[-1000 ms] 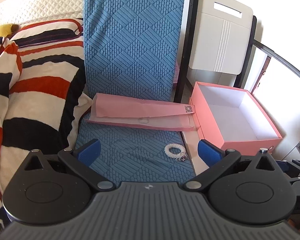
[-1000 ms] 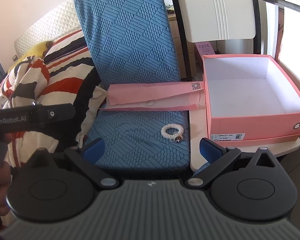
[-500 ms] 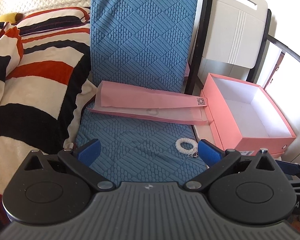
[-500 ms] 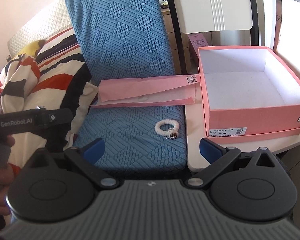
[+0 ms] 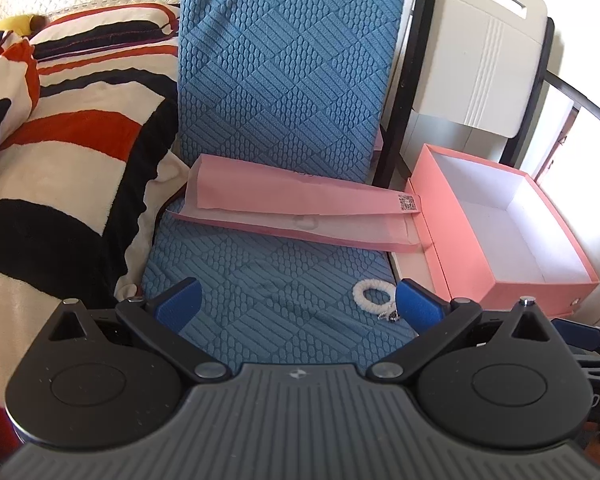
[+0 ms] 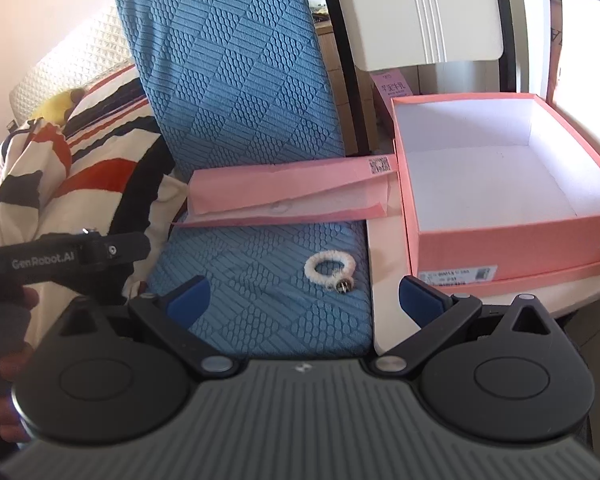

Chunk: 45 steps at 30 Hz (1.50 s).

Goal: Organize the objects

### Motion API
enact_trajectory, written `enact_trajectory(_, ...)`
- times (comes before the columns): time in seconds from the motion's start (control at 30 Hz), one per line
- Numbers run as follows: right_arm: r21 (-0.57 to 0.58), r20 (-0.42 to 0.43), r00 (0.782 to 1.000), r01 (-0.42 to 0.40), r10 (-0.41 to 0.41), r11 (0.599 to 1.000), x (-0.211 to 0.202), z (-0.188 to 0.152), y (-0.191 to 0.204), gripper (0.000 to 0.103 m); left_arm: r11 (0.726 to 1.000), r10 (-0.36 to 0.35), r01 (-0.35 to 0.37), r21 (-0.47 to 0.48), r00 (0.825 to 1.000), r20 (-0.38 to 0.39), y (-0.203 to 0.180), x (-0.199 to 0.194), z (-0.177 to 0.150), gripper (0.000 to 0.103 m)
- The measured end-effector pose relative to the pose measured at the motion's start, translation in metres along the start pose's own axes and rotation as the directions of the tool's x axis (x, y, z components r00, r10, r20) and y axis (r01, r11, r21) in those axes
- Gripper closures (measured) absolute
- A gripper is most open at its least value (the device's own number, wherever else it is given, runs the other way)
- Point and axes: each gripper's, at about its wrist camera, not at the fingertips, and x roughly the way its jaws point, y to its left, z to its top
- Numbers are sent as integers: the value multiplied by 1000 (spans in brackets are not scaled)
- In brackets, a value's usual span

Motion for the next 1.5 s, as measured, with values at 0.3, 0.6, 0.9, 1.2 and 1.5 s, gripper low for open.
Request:
enact_trajectory(0.3, 54, 47, 999, 7, -9, 999, 63, 12, 0, 0, 997, 6, -6, -71, 1000, -6, 14, 79, 6, 0)
enact_trajectory(0.6, -2, 88, 995, 36, -35, 999, 123, 29, 12, 0, 995, -15, 9, -104, 998, -53, 38, 147, 15, 0)
enact_trajectory(0.9, 40, 28, 999, 27, -28, 999, 173, 41, 18, 3, 973, -42, 15, -232, 993, -112, 75, 197, 32, 0)
enact_trajectory(1.2, 123, -82, 996, -17, 27, 992, 230, 56, 11, 10, 948, -44, -10, -317, 986, -163, 103, 249, 55, 0)
enact_trajectory(1.5, 347, -176, 972, -88, 156, 934, 271, 51, 0, 32, 844, -163, 31, -536, 966, -201, 135, 286, 58, 27)
